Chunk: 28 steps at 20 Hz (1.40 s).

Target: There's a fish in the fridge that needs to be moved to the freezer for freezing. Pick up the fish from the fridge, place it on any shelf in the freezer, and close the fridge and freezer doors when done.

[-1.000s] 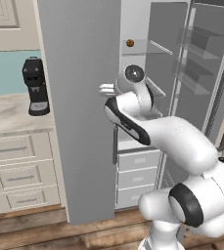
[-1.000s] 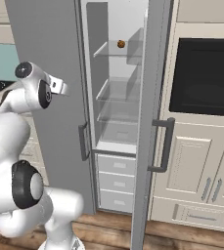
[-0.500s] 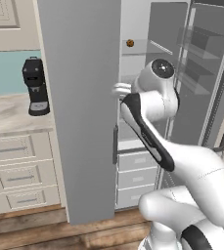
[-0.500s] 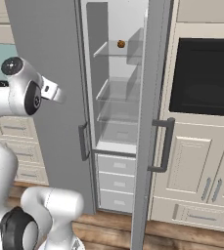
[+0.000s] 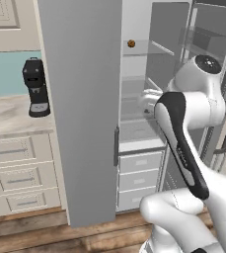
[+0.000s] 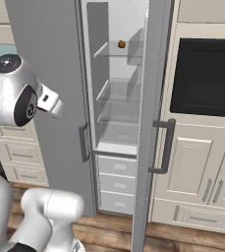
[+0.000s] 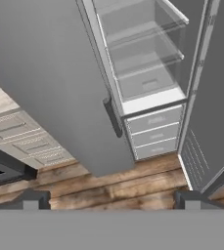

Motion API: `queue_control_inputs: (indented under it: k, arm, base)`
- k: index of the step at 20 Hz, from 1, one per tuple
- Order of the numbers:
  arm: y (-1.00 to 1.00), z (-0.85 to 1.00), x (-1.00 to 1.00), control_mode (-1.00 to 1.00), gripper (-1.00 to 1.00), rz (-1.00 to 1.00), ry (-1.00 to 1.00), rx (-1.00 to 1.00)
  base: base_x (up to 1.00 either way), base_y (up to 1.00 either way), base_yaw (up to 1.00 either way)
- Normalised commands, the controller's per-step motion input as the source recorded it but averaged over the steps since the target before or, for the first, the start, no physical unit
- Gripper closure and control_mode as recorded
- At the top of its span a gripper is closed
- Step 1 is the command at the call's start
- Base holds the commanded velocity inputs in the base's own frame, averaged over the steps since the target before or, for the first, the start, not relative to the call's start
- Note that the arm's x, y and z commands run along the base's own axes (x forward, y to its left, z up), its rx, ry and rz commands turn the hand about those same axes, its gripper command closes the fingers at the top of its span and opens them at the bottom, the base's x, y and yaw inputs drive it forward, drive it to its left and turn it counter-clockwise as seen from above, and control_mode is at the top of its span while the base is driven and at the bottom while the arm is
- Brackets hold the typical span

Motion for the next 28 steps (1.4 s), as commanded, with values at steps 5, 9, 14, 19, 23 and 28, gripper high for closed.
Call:
queue_control_inputs:
  k: [5, 9, 14, 19, 23, 28]
  arm:
    - [-0.51, 0.01, -0.81, -1.0, -1.0, 0.0, 0.13, 0.06]
    - [-0.11, 0.12, -0.62, -1.0, -1.0, -0.01, 0.26, 0.0]
    - [-0.27, -0.04, -0.6, -1.0, -1.0, -0.03, 0.19, 0.02]
    - [-0.43, -0.03, -0.3, -1.0, -1.0, 0.0, -0.04, 0.11]
    - [-0.32, 0.0, -0.42, -1.0, -1.0, 0.0, -0.23, 0.09]
    - [-0.11, 0.0, -0.67, -1.0, -1.0, 0.0, -0.22, 0.04]
  base:
    - [0.0, 0.0, 0.0]
    - [0.0, 0.0, 0.0]
    - [0.0, 0.0, 0.0]
    - [0.0, 0.0, 0.0]
    - [0.0, 0.0, 0.0]
    - [0.0, 0.0, 0.0]
